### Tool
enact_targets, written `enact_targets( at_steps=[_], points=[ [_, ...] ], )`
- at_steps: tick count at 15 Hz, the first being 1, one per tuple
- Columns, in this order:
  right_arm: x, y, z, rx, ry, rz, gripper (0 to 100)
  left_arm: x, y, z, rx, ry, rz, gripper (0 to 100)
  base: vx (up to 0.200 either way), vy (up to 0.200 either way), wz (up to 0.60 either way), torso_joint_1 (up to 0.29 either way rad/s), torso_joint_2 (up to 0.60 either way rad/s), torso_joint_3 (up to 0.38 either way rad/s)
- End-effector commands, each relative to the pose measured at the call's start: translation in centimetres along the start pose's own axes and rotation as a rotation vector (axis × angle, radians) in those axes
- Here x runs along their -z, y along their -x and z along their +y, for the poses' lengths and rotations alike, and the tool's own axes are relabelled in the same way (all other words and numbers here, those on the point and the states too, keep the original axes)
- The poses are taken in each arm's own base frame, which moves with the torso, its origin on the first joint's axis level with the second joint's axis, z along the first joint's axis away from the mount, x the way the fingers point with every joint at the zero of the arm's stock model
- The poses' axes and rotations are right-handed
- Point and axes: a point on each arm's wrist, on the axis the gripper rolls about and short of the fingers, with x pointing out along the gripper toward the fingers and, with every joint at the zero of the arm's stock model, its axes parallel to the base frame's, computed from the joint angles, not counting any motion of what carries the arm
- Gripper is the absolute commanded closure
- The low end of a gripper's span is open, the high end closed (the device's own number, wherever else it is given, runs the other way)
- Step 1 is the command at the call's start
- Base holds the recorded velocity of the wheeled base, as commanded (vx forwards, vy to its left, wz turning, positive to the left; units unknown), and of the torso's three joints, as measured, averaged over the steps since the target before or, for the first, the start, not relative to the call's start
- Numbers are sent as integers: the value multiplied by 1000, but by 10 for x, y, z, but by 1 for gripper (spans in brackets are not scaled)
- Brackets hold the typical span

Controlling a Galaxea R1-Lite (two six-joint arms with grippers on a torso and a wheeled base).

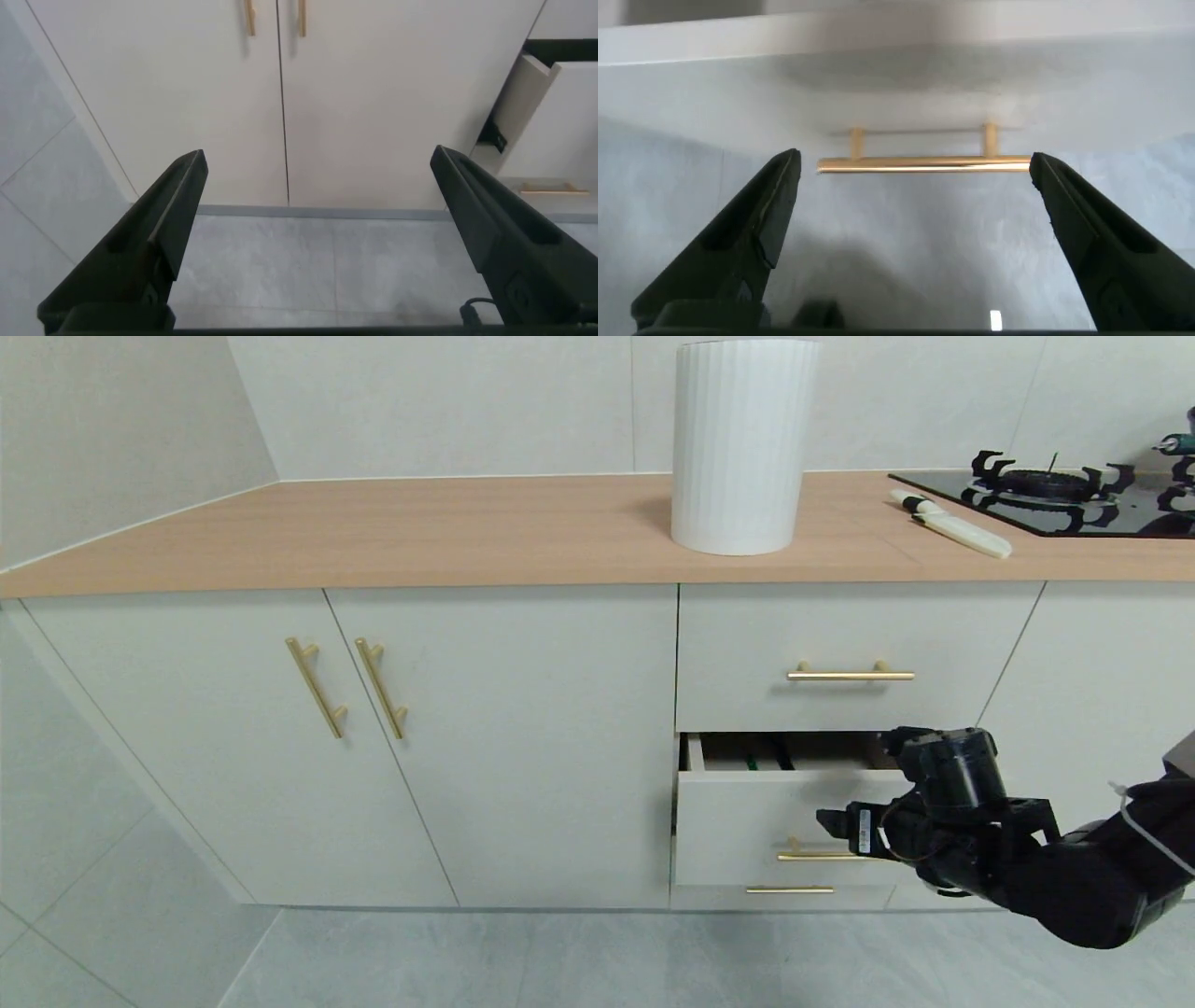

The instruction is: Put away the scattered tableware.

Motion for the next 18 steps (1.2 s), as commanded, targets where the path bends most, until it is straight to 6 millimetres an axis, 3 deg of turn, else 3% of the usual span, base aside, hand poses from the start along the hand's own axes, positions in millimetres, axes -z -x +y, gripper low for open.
enact_targets(
  at_steps=[1,12,18],
  points=[
    [14,-19,-1,41,2,0,0,0,0,0,0,0,0,0,0,0,0,0,0,0],
    [23,-62,6,99,-47,-291,0,0,0,0,-1,0,1,0,0,0,0,0,0,0],
    [11,-82,4,159,-93,-377,0,0,0,0,-1,0,0,0,0,0,0,0,0,0]
  ],
)
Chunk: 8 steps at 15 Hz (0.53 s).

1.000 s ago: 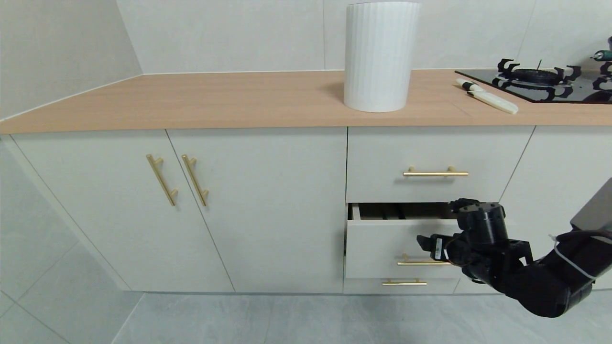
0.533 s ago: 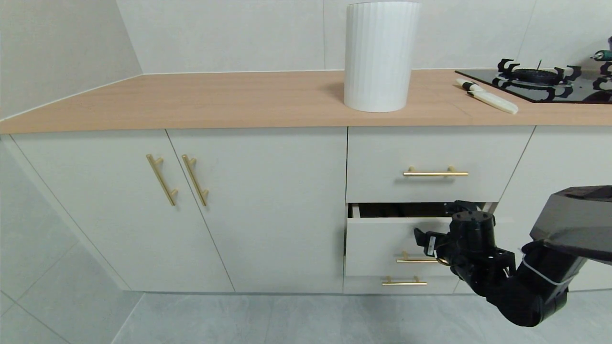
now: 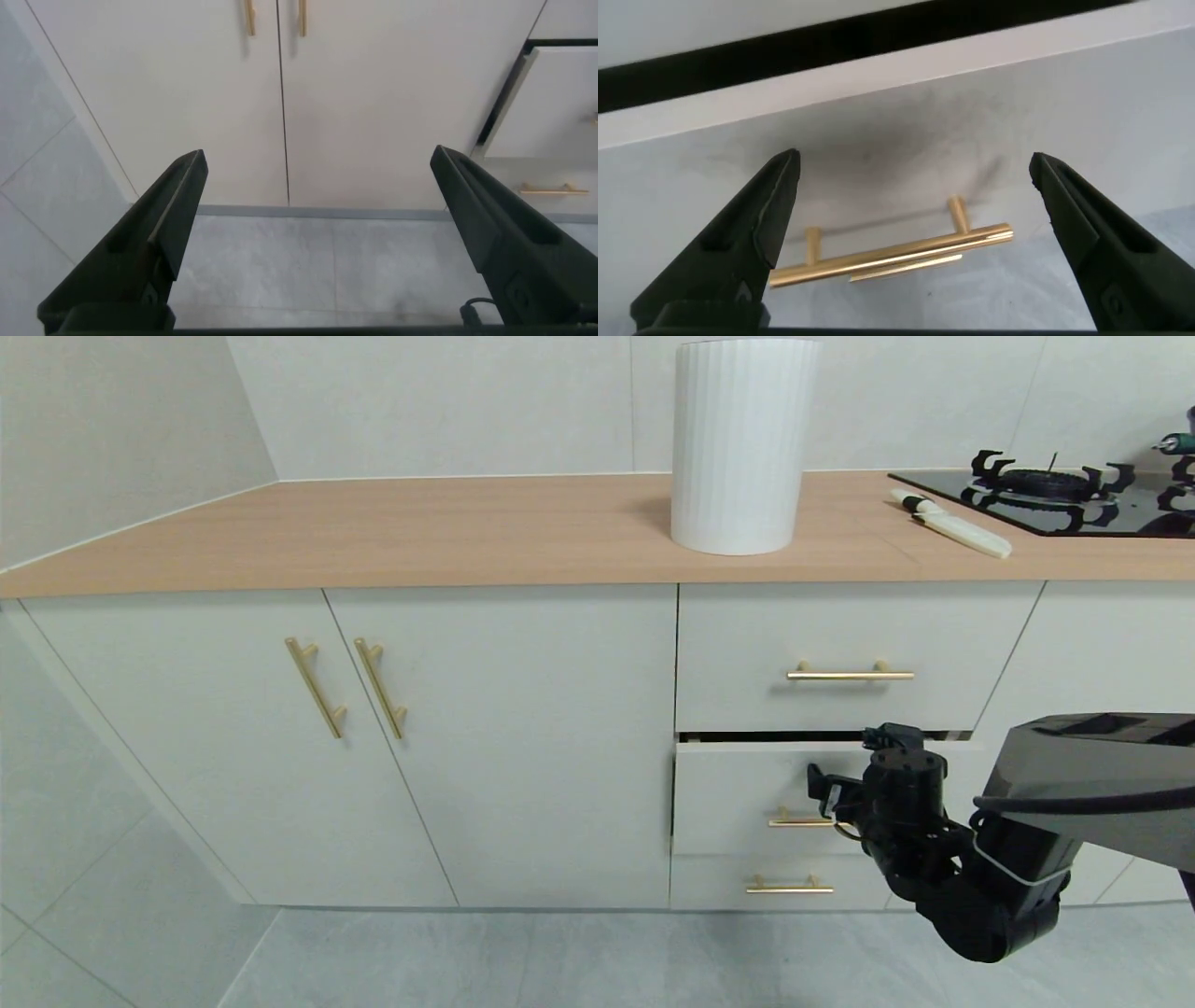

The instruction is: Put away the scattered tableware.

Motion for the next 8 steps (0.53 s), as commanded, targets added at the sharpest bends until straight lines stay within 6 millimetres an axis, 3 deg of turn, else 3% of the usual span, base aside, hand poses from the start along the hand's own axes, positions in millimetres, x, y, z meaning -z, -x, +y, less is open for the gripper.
enact_targets(
  at_steps=[1,3,8],
  points=[
    [3,-9,-1,26,-6,-11,0,0,0,0,-1,0,1,0,0,0,0,0,0,0],
    [1,-20,-2,67,-20,-39,0,0,0,0,-1,0,0,0,0,0,0,0,0,0],
    [-6,-25,-5,87,-37,-66,0,0,0,0,-1,0,0,0,0,0,0,0,0,0]
  ],
)
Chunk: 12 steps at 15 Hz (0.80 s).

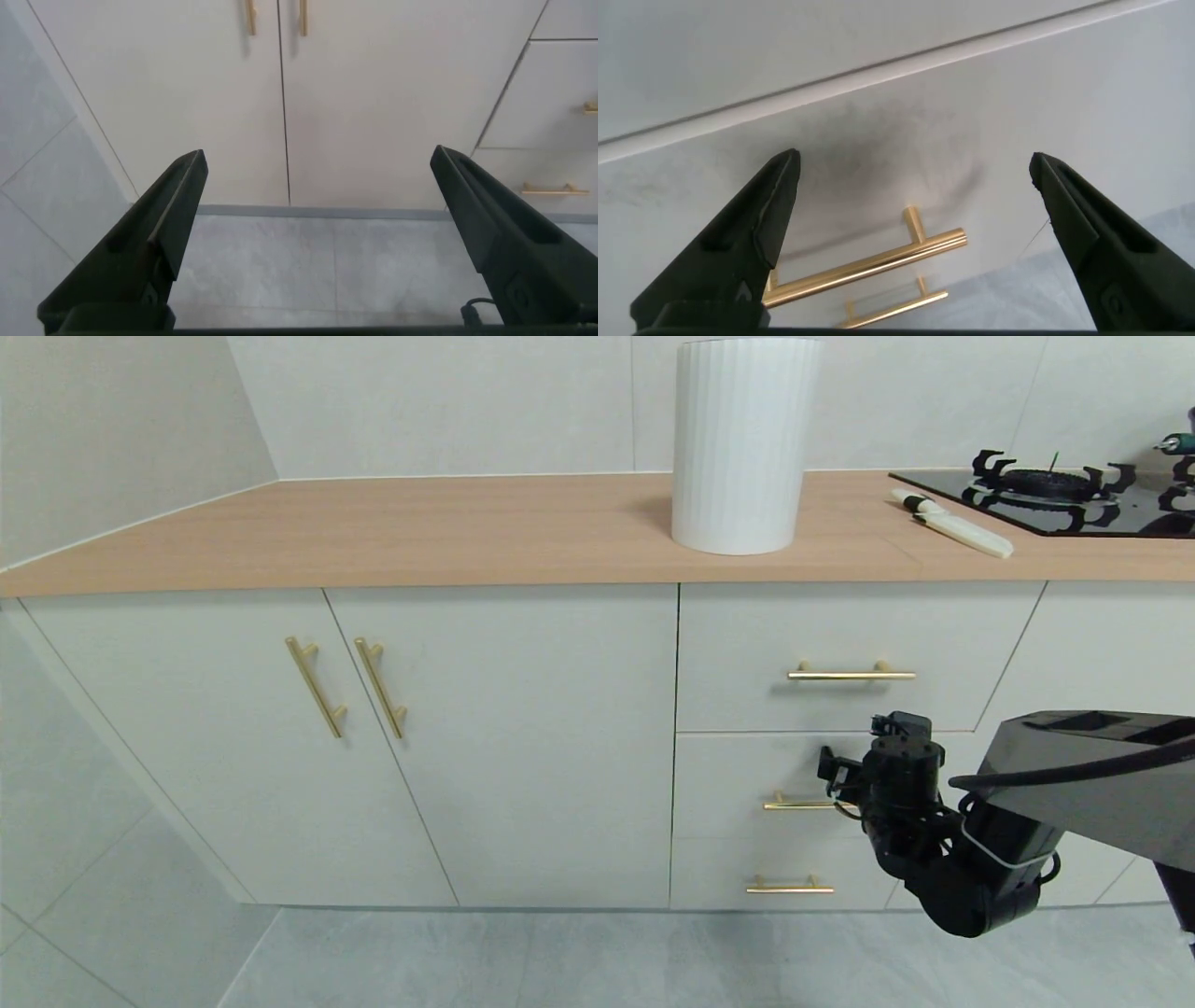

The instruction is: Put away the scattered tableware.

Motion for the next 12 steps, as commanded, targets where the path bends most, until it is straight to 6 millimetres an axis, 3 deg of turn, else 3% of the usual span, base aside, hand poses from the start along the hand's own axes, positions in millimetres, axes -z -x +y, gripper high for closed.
enact_targets(
  at_steps=[1,8,10,12],
  points=[
    [-2,0,0,0,-4,-5,0,0,0,0,-1,0,2,0,0,0,0,0,0,0],
    [-6,-1,2,2,-15,-22,0,0,0,0,-1,0,0,0,0,0,0,0,0,0],
    [-17,9,-2,-5,-20,-27,0,0,0,0,0,0,2,0,0,0,0,0,0,0],
    [-42,36,-7,-25,-27,-45,0,0,0,0,-1,0,0,0,0,0,0,0,0,0]
  ],
)
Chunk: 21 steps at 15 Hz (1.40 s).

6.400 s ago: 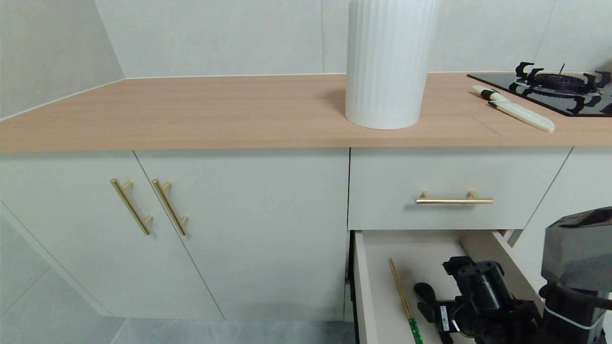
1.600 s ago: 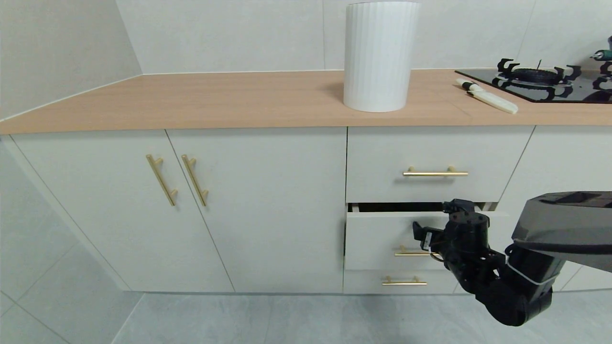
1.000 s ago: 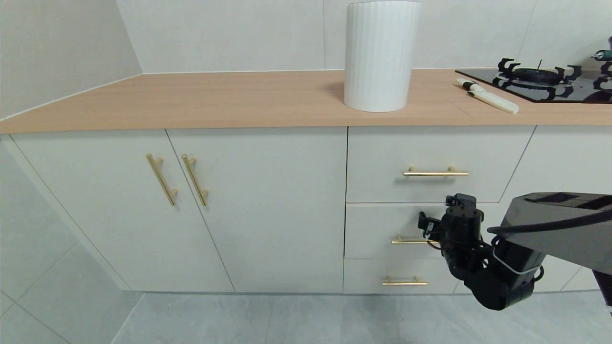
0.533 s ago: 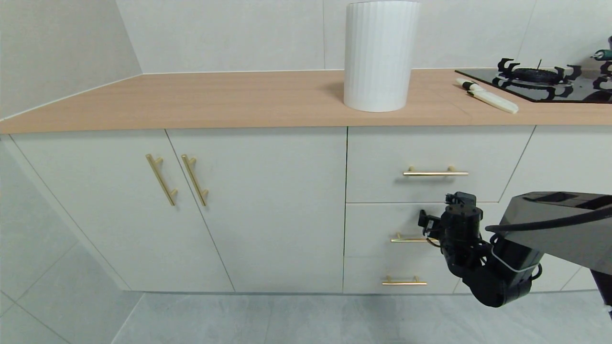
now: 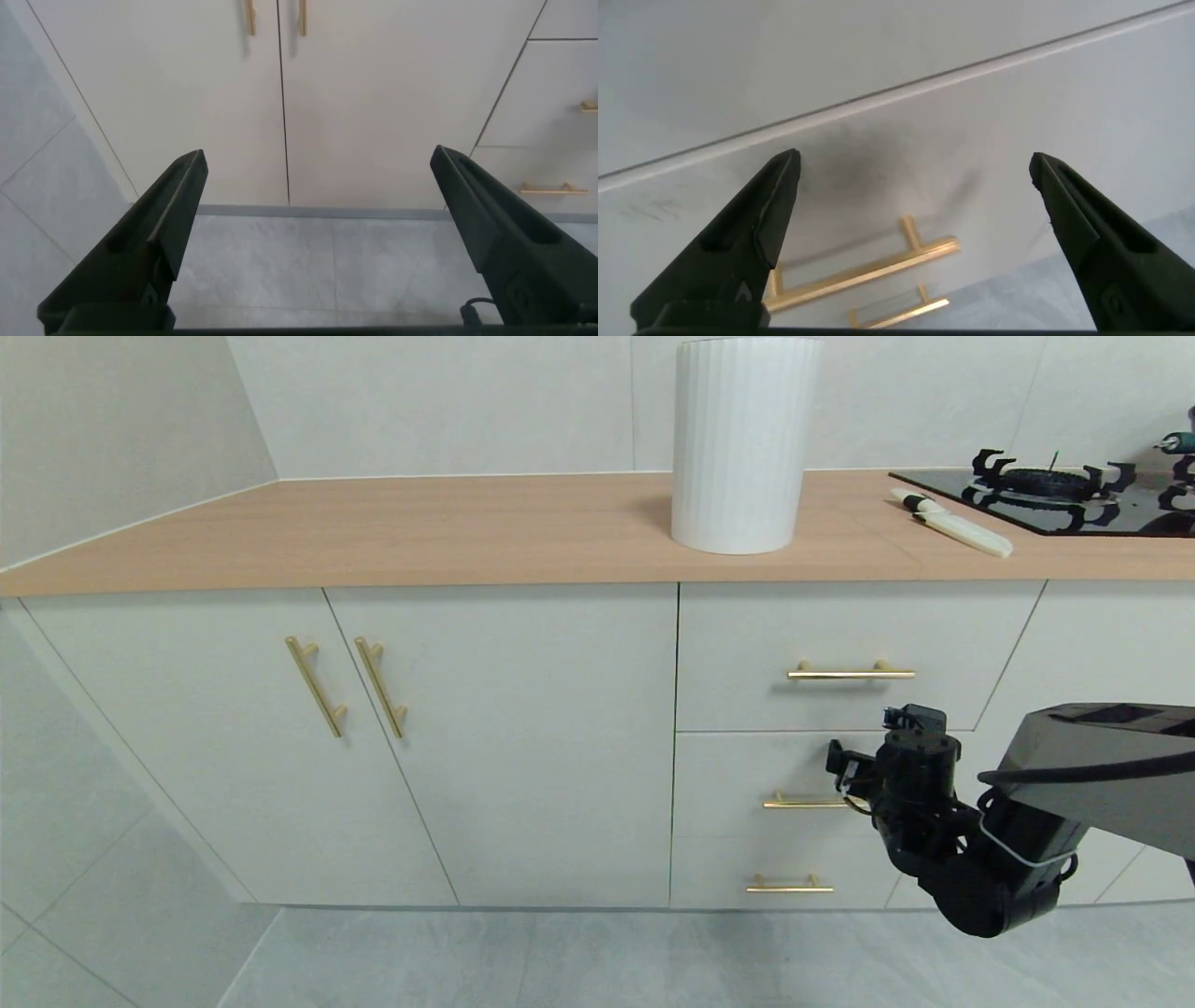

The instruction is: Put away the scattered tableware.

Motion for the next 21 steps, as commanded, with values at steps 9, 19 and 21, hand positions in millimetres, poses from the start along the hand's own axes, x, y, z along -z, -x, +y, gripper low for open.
enact_targets(
  at_steps=[9,19,21],
  points=[
    [-161,216,-98,-24,103,-424,0,0,0,0,-2,0,1,0,0,0,0,0,0,0],
    [-106,378,-213,219,237,-539,0,0,0,0,-2,0,1,0,0,0,0,0,0,0],
    [-100,381,-214,266,230,-551,0,0,0,0,0,0,1,0,0,0,0,0,0,0]
  ],
)
